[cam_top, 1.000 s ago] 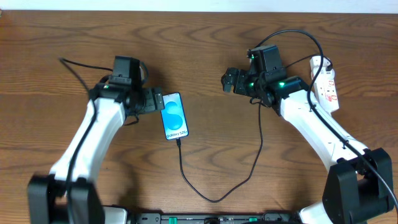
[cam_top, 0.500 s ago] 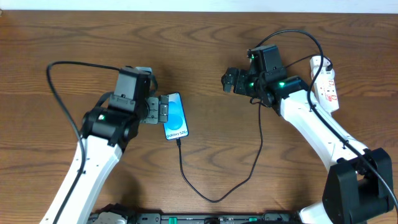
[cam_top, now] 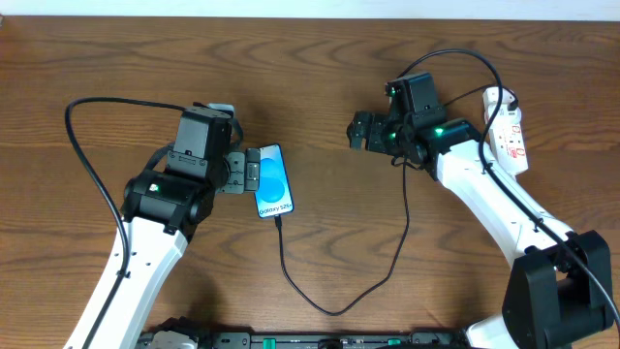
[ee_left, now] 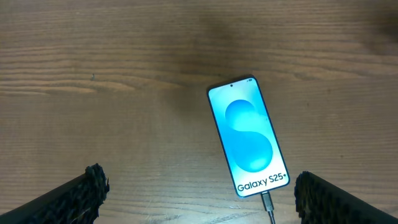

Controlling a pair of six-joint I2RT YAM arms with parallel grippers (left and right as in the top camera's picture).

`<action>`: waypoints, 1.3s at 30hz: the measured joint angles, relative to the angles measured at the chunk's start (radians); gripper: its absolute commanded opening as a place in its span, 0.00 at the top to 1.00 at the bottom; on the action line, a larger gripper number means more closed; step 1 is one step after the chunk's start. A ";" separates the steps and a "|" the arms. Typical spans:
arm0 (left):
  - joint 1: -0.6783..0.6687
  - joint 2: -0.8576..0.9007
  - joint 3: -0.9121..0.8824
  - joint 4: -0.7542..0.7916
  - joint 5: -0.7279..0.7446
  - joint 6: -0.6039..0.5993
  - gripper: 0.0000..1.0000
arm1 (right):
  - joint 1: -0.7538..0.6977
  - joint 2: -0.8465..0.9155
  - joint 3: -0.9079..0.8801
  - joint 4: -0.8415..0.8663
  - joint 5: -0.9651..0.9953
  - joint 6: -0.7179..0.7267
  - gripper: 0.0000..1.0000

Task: Plug charger to phone and switch on socket

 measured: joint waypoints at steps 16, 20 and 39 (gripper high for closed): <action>0.000 0.000 0.000 0.001 -0.001 0.000 0.02 | -0.317 0.000 0.494 -0.531 -0.142 -0.247 0.01; 0.000 0.000 0.000 0.000 -0.003 0.000 0.02 | -0.515 0.000 0.566 -0.550 -0.246 -0.340 0.01; 0.000 0.000 0.000 0.000 -0.003 0.000 0.02 | -0.826 0.186 0.572 -0.565 -0.422 -0.668 0.01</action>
